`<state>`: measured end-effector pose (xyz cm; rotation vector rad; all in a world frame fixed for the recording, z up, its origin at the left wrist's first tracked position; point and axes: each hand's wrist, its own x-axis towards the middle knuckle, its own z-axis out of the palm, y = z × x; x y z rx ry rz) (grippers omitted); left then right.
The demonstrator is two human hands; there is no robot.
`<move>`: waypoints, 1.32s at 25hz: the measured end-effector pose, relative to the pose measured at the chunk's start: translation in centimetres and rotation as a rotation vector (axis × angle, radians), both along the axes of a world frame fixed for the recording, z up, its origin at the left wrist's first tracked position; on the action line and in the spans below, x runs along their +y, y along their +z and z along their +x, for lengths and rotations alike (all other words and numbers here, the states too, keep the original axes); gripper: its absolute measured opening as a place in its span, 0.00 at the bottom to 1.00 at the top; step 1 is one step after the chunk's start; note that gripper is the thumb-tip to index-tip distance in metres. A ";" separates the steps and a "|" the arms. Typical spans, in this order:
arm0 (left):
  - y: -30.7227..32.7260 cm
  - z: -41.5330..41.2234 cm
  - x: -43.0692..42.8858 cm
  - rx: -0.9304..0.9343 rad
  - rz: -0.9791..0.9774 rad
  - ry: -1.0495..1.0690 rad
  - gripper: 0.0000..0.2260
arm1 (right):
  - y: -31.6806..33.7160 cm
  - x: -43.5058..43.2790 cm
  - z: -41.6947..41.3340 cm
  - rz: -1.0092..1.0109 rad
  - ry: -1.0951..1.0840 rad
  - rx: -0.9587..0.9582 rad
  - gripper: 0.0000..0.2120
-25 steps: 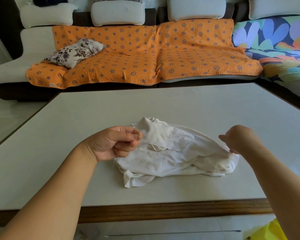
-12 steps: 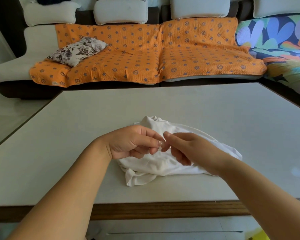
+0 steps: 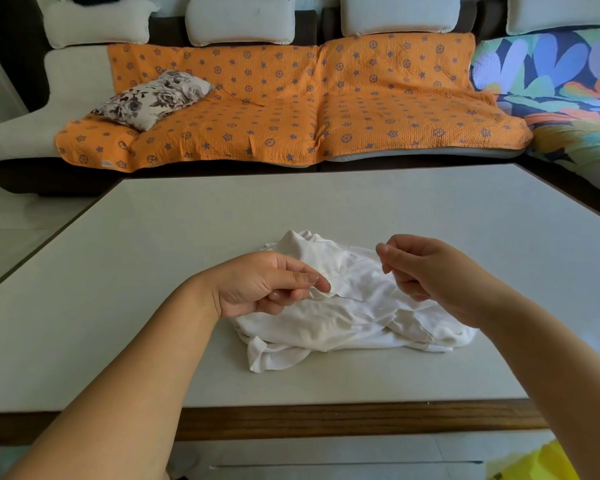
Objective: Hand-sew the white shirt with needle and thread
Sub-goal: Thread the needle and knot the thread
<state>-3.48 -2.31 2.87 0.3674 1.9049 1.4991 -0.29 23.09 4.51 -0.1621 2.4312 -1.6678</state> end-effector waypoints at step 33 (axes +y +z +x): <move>1.0 1.4 0.8 0.217 -0.242 -0.080 0.08 | -2.3 -3.7 0.9 0.124 0.258 -0.180 0.16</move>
